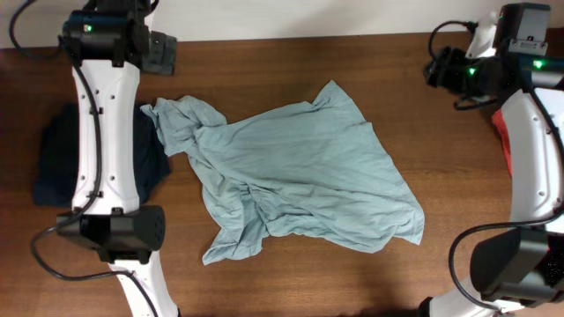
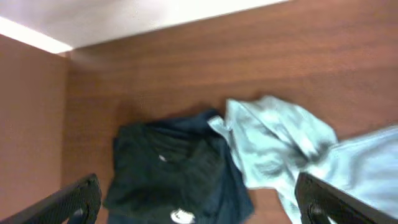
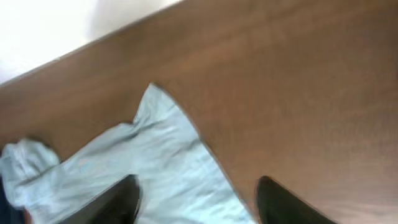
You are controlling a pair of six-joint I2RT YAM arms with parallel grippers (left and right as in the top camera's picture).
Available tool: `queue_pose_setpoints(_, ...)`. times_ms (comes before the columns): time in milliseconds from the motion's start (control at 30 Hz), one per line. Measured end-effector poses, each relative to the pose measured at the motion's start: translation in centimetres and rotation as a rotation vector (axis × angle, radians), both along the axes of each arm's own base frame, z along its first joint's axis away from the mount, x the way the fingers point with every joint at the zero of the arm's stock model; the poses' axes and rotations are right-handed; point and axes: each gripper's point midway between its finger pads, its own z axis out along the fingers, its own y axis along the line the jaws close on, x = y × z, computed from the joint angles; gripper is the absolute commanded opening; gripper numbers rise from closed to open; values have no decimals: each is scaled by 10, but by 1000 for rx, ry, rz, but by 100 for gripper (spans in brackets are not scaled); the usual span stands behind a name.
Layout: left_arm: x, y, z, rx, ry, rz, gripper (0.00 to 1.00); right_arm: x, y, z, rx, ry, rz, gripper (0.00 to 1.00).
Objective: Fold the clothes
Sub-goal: 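Grasp the shirt's top right corner with the right gripper and pull outward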
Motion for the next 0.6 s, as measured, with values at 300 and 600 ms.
queue_pose_setpoints(300,-19,-39,23,-104,-28,-113,97,61,125,-81,-54,-59,339,4)
queue_pose_setpoints(600,-112,-74,156,-184,-343,-256,97,97,141,-224,3,51,304,4)
